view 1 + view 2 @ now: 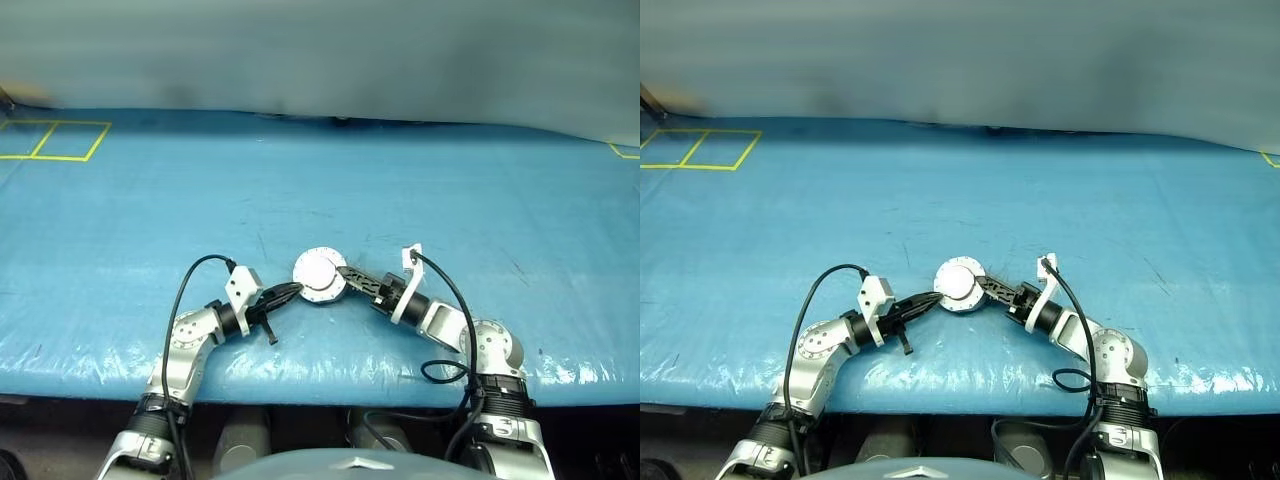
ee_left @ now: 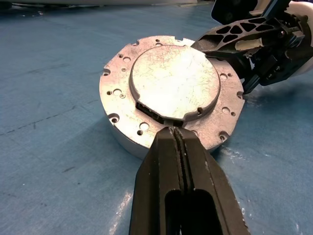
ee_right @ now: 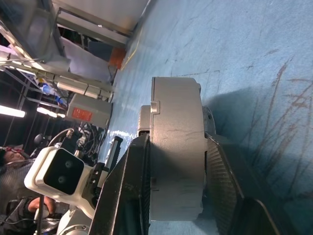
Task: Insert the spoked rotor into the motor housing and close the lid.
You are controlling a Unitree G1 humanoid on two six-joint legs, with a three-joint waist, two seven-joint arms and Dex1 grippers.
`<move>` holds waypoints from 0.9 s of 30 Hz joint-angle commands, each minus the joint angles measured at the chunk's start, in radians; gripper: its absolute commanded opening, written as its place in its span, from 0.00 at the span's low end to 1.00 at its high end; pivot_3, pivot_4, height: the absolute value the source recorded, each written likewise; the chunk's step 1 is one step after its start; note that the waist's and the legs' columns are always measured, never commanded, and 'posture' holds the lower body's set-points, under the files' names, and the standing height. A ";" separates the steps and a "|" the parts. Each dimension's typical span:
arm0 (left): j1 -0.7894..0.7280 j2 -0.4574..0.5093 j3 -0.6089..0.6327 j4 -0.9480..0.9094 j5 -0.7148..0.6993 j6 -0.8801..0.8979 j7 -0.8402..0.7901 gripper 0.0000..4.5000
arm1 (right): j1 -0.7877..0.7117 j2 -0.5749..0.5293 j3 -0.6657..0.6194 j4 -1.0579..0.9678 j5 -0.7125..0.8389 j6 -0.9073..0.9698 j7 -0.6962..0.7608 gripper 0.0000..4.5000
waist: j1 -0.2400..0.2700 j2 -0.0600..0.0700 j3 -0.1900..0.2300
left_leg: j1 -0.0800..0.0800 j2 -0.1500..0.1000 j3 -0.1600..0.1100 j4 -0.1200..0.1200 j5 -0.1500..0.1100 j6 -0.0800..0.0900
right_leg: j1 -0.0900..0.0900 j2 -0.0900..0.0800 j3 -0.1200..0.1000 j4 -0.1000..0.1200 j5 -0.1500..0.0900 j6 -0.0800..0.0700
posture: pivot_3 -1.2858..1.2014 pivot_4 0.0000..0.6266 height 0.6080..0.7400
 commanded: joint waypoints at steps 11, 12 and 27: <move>0.057 -0.143 0.143 -0.084 -0.255 0.178 0.099 0.00 | -0.038 0.080 -0.125 -0.005 0.157 0.001 -0.071 0.26 | -0.008 0.001 0.001 | -0.004 0.001 0.000 0.001 0.000 0.000 | -0.005 0.001 0.000 0.001 0.000 0.000 | 0.52 0.24 1.00; 0.063 -0.168 0.176 -0.104 -0.309 0.191 0.111 0.00 | -0.045 0.094 -0.145 -0.008 0.185 -0.003 -0.084 0.26 | -0.009 0.001 0.002 | -0.006 0.001 -0.001 0.001 0.000 0.000 | -0.006 0.001 0.000 0.001 0.000 0.001 | 0.52 0.24 1.00; 0.121 -0.349 0.334 -0.293 -0.840 0.570 0.168 0.73 | -0.084 0.196 -0.165 -0.095 0.439 0.004 -0.193 0.26 | -0.019 0.003 0.007 | -0.015 0.001 -0.001 0.000 -0.001 0.002 | -0.015 0.002 -0.001 0.001 0.003 0.006 | 0.52 0.24 1.00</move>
